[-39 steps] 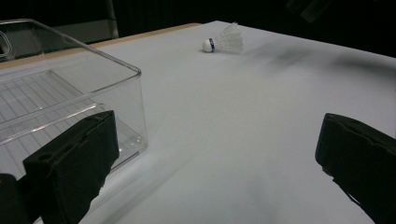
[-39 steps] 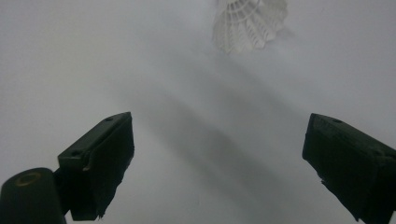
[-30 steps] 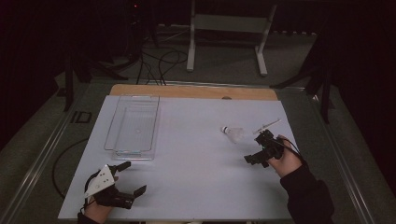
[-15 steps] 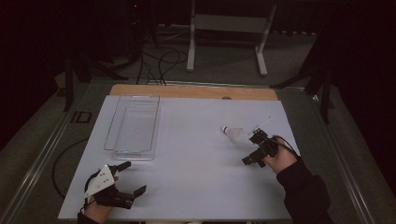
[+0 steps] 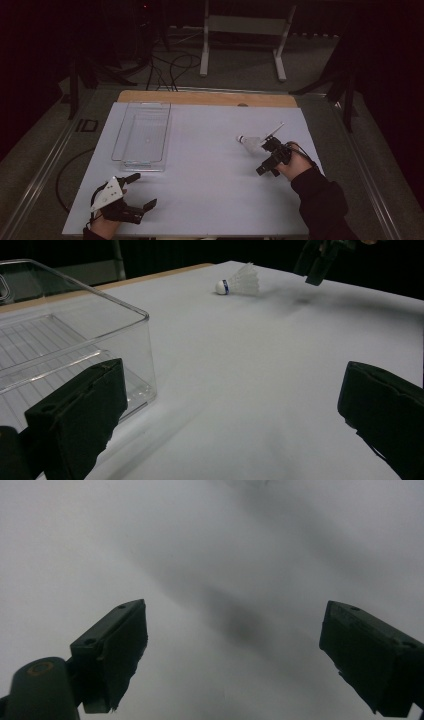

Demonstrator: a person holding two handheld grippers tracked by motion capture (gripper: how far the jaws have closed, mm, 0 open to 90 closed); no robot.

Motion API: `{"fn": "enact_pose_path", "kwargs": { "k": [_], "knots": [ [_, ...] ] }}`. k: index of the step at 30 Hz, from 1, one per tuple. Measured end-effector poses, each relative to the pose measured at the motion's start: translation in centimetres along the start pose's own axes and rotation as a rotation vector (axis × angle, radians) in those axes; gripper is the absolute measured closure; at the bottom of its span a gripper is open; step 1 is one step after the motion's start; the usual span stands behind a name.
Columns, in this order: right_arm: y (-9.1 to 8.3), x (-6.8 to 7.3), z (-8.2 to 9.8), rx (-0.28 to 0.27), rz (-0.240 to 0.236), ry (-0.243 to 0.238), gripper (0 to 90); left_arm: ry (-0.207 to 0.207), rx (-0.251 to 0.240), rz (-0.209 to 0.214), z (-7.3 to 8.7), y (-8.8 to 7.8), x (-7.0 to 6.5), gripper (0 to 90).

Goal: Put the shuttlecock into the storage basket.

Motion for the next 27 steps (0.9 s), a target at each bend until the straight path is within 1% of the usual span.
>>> {"fn": "enact_pose_path", "kwargs": {
  "k": [1,6,11,12,15,16,19,22,25,27],
  "knots": [
    [0.0,0.0,-0.1,0.009,-0.001,-0.009,11.7,0.000,0.000,0.000,0.0,0.0,0.0,0.2],
    [0.3,0.1,-0.9,0.018,0.001,0.004,11.7,0.000,0.000,-0.001,0.0,0.0,0.0,0.2],
    [0.6,0.1,-1.4,0.021,0.000,-0.015,11.6,0.000,0.001,0.000,0.0,0.0,0.0,0.2],
    [0.8,0.1,-1.6,0.018,0.009,-0.018,11.5,0.000,0.001,0.000,0.0,0.0,0.0,0.2],
    [1.0,0.3,-2.0,0.015,-0.001,-0.032,11.3,-0.001,0.000,0.002,0.0,0.0,0.0,0.2],
    [1.0,0.3,-2.1,0.019,0.008,-0.033,11.3,-0.001,0.000,0.002,0.0,0.0,0.0,0.2],
    [1.1,0.5,-2.4,0.029,-0.003,-0.031,9.8,0.000,0.001,0.002,0.0,0.0,0.0,0.2],
    [1.3,0.6,-2.9,0.030,0.002,-0.029,9.4,0.001,0.001,0.003,0.0,0.0,-0.1,0.2],
    [1.5,0.5,-3.5,0.023,0.001,-0.013,9.4,0.001,0.001,0.004,0.0,0.0,-0.1,0.2],
    [1.6,0.6,-3.8,0.026,-0.010,-0.009,9.4,0.002,0.001,0.003,0.0,0.0,-0.1,0.2]
  ]
}}
Point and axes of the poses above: each handheld gripper's, and its own axes: y roughly forward along the jaws, z roughly out of its underside, x roughly to its left, the point moved 8 cm from there along y, roughly forward along the jaws
